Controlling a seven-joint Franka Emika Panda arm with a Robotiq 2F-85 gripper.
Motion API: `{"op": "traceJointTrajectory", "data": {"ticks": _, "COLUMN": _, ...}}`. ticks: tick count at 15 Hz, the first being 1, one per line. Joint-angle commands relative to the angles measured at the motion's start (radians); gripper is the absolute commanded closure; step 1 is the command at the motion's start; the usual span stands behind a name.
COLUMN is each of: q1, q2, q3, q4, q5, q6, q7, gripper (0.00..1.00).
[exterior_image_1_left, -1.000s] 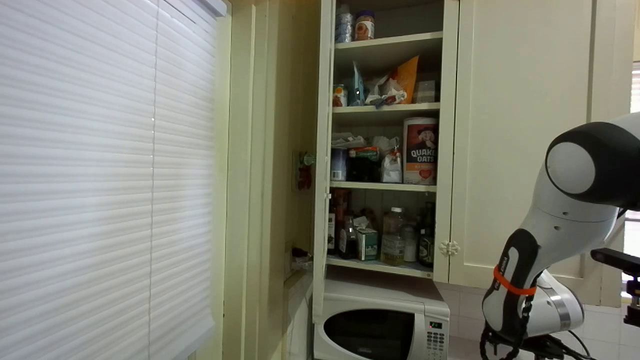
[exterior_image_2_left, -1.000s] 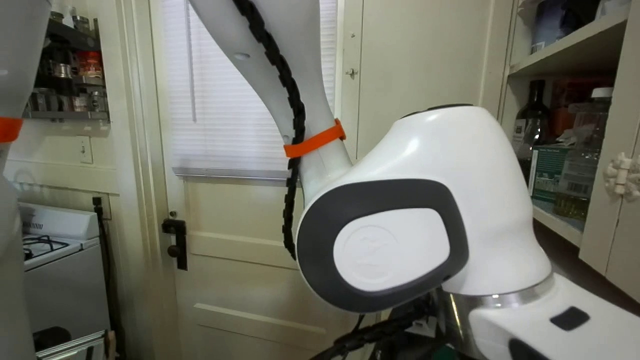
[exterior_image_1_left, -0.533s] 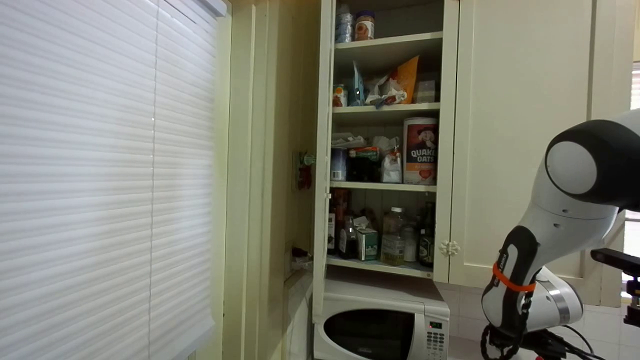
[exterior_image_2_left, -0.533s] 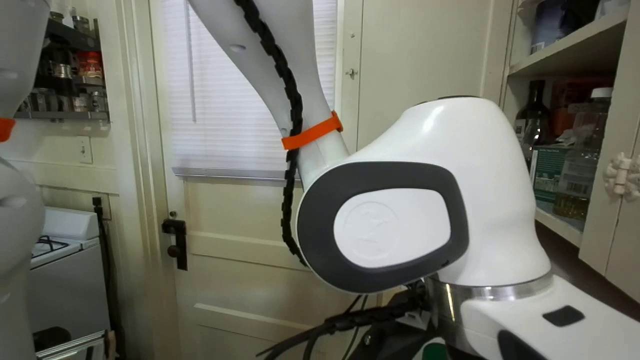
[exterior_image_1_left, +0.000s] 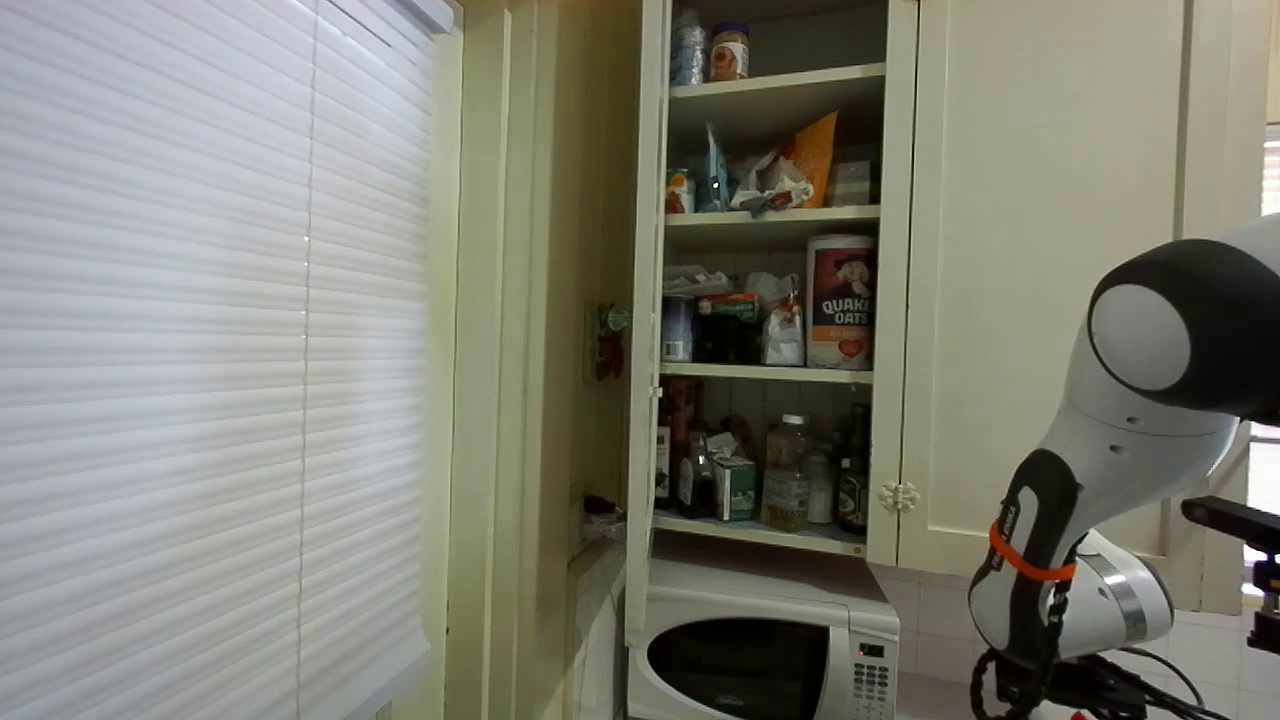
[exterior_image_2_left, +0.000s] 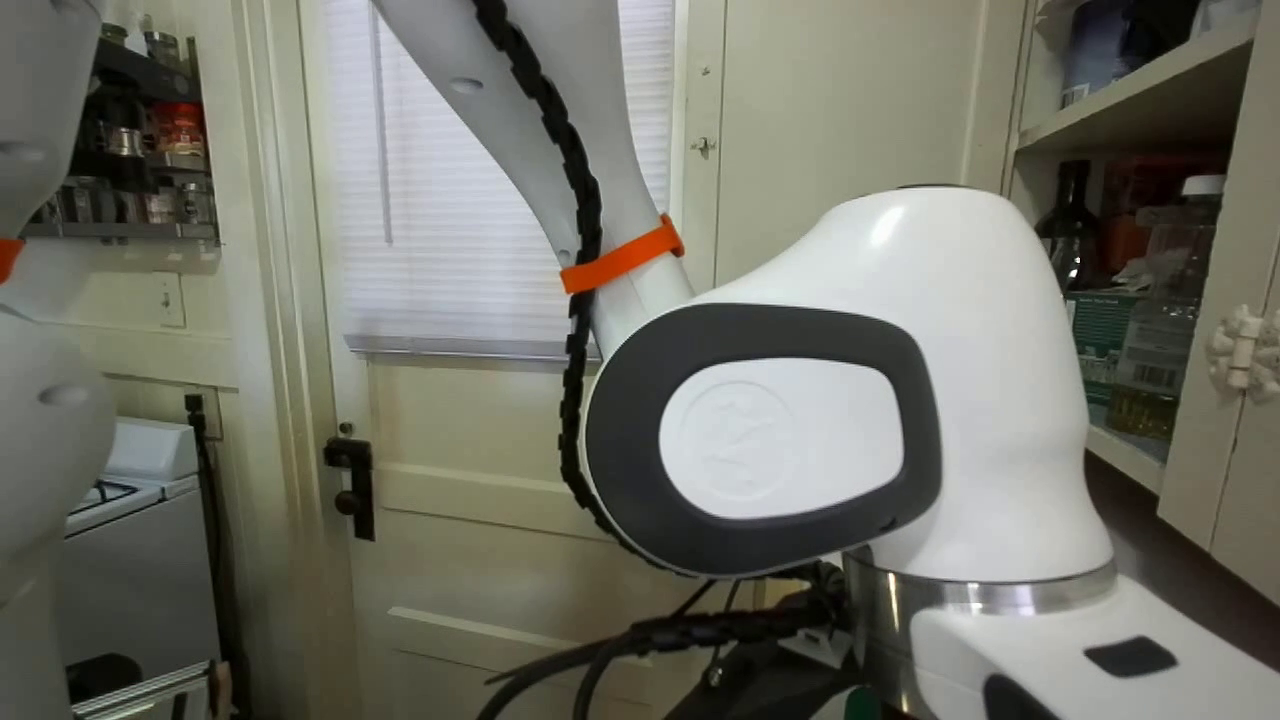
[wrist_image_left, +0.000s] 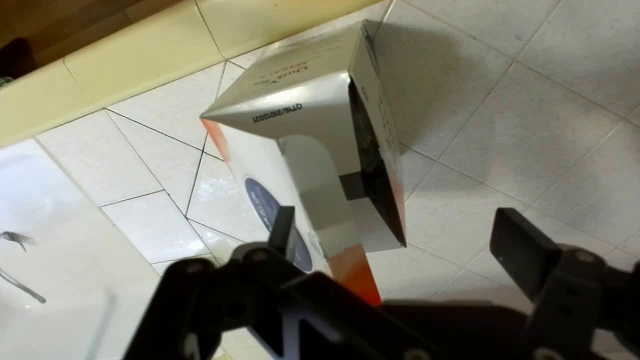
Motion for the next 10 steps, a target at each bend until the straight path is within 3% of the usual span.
{"op": "traceJointTrajectory", "data": {"ticks": 1, "q1": 0.025, "q2": 0.022, "q3": -0.028, "q4": -0.005, "q5": -0.007, "q6": -0.034, "q7": 0.020, "gripper": 0.00}}
{"op": "traceJointTrajectory", "data": {"ticks": 10, "q1": -0.057, "q2": 0.031, "q3": 0.073, "q4": -0.003, "q5": 0.021, "q6": -0.009, "q7": -0.013, "gripper": 0.00}}
